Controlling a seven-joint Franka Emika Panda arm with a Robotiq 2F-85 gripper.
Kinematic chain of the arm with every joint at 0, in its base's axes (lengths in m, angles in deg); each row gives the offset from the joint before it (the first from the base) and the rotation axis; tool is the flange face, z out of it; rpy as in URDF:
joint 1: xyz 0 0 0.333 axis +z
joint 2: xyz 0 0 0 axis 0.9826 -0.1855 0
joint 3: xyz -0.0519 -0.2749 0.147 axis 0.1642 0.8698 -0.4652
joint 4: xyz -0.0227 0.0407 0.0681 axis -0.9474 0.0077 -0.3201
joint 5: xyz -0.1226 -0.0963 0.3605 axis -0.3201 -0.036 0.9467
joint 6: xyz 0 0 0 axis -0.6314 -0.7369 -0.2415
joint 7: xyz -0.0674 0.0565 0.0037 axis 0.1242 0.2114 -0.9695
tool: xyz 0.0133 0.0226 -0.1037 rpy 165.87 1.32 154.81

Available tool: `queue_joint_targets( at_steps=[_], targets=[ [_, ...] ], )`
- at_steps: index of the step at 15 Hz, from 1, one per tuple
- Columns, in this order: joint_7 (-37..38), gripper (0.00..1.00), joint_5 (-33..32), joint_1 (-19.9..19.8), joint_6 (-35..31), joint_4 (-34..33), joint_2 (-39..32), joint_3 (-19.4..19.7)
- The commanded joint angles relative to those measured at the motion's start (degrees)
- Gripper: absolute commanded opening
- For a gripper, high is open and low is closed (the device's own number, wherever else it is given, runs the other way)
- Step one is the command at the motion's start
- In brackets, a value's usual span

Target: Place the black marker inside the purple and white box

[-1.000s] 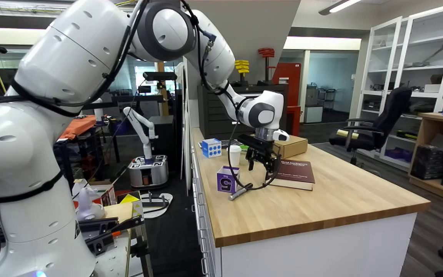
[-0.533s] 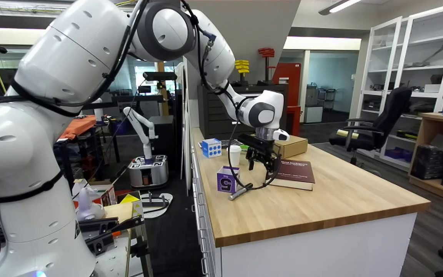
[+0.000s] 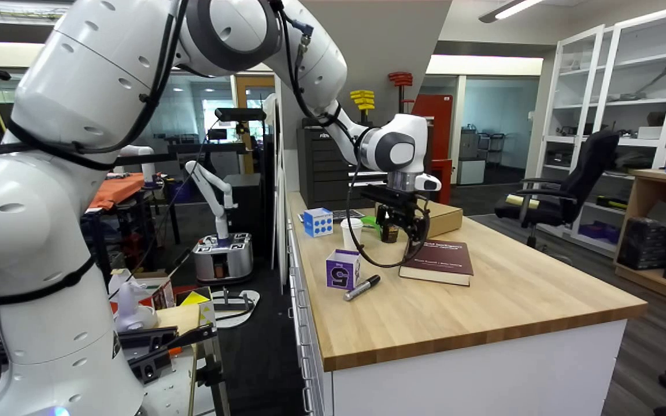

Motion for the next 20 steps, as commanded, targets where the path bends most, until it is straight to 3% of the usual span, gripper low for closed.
queue_joint_targets(
  at_steps=[1, 11, 20],
  targets=[
    [3.94, 1.00, -2.53, 1.09, -2.41, 6.46, 5.30, 2.07],
    [10.94, 1.00, -7.82, 1.74, -5.45, 16.89, 9.91, 4.73],
    [11.61, 1.00, -6.00, 0.92, -8.46, 24.27, 10.93, 3.82]
  ],
)
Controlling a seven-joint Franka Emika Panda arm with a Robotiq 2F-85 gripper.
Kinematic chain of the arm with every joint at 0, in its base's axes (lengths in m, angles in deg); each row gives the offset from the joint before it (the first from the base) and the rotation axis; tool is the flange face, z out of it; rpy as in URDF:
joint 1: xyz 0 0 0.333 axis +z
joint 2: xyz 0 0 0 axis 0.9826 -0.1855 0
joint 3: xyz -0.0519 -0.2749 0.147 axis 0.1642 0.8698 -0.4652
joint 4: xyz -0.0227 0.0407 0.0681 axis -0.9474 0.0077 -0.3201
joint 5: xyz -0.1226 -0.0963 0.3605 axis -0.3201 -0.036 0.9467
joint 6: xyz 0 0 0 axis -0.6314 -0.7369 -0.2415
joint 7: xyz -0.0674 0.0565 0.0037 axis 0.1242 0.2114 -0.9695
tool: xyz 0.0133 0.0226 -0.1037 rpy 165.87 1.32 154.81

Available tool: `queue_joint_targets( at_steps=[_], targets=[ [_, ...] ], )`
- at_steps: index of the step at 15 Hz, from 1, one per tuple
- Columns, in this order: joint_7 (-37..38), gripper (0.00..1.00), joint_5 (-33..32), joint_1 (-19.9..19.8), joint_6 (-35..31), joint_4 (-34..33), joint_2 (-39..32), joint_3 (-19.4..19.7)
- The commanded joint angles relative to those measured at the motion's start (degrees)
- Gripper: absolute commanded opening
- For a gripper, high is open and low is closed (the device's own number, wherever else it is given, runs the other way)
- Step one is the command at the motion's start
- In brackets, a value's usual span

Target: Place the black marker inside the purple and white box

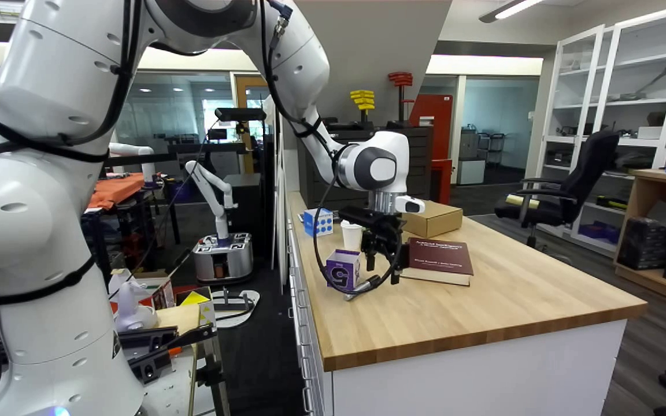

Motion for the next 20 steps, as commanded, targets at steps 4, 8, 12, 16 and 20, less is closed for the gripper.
queue_joint_targets(
  at_steps=[4, 8, 12, 16, 20],
  targets=[
    [0.50, 1.00, 1.43, -0.02, -4.95, 6.69, 2.42, -0.90],
    [-0.31, 1.00, 2.55, 0.01, -6.62, 7.59, 2.13, -2.23],
    [-1.36, 1.00, 3.21, 0.18, -7.17, 7.13, 1.71, -3.87],
    [-2.07, 1.00, 3.25, 0.48, -7.23, 6.57, 1.68, -4.96],
    [-0.71, 1.00, 1.75, 1.35, -7.62, 7.06, 1.75, -3.79]
  ],
)
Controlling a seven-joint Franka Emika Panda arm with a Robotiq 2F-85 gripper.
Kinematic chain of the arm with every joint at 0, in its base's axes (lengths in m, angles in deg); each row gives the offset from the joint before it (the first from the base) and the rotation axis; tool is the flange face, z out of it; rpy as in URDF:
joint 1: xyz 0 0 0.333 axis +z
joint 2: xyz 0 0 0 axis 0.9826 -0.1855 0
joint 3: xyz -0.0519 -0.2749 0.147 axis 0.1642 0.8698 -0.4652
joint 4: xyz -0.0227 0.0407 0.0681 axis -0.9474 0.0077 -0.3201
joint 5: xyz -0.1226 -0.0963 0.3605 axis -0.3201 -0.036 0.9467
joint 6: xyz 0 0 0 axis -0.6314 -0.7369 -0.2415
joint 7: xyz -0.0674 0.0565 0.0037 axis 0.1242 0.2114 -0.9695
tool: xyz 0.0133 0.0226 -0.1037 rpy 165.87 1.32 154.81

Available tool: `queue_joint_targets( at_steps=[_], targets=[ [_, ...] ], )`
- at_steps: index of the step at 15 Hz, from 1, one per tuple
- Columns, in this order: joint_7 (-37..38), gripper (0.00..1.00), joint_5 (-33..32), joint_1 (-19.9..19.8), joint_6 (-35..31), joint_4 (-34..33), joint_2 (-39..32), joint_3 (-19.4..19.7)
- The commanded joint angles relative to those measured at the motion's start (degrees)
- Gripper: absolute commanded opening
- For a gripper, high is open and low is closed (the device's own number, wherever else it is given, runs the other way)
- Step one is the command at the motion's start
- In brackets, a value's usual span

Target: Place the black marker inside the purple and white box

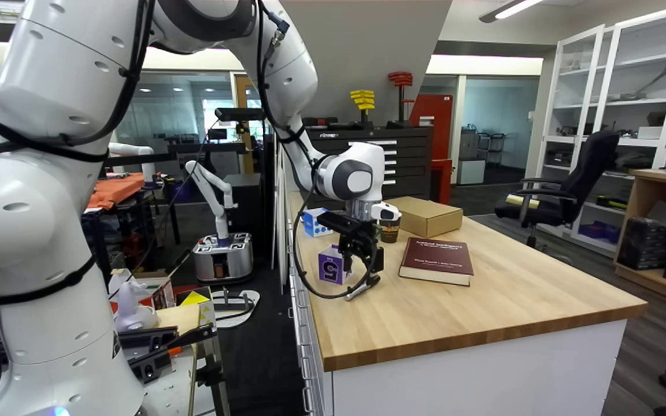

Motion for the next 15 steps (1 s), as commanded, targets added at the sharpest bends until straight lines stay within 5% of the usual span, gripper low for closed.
queue_joint_targets(
  at_steps=[1, 15],
  targets=[
    [-0.08, 1.00, -0.06, 0.43, -1.81, 2.21, 1.79, 1.06],
    [-3.47, 1.00, -1.42, 0.87, -3.56, 2.13, -0.48, 0.91]
  ],
)
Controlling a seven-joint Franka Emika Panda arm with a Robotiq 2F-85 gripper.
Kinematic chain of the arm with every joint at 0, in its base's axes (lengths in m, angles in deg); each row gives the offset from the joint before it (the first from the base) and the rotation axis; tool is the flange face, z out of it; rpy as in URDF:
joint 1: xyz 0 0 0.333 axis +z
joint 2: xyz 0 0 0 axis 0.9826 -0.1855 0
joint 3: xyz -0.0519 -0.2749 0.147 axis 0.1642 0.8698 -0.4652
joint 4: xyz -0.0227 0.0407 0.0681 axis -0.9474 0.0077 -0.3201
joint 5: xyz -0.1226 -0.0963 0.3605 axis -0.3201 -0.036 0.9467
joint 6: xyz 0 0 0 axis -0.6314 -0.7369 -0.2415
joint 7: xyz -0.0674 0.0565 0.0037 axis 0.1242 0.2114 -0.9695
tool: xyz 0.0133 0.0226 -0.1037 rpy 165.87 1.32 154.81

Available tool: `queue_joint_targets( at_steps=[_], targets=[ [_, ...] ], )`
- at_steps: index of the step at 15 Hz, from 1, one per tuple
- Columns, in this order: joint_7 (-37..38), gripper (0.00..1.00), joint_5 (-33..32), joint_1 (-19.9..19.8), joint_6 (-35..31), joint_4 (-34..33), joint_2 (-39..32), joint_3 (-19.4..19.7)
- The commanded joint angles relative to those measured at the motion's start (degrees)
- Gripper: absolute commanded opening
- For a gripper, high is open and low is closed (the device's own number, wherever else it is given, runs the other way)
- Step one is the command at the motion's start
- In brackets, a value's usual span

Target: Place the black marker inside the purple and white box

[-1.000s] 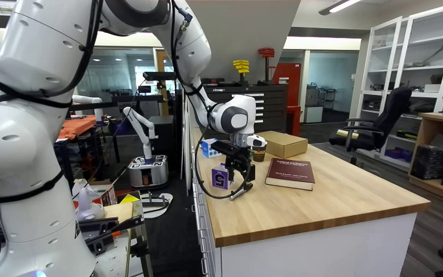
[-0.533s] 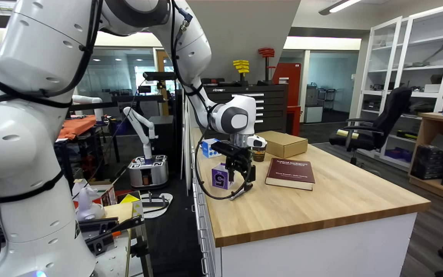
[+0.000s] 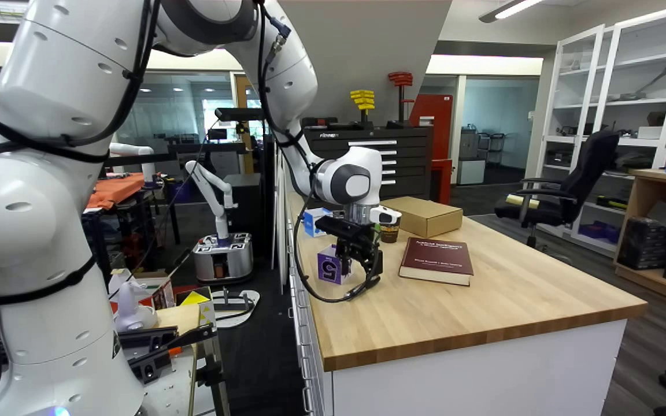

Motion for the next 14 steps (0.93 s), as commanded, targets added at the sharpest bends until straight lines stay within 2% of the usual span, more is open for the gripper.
queue_joint_targets(
  at_steps=[1, 14],
  targets=[
    [-1.18, 1.00, -0.48, 0.13, -2.39, 1.44, 0.07, 0.45],
    [-3.11, 1.00, -0.49, -0.80, -4.66, 0.53, -2.26, 1.42]
  ],
)
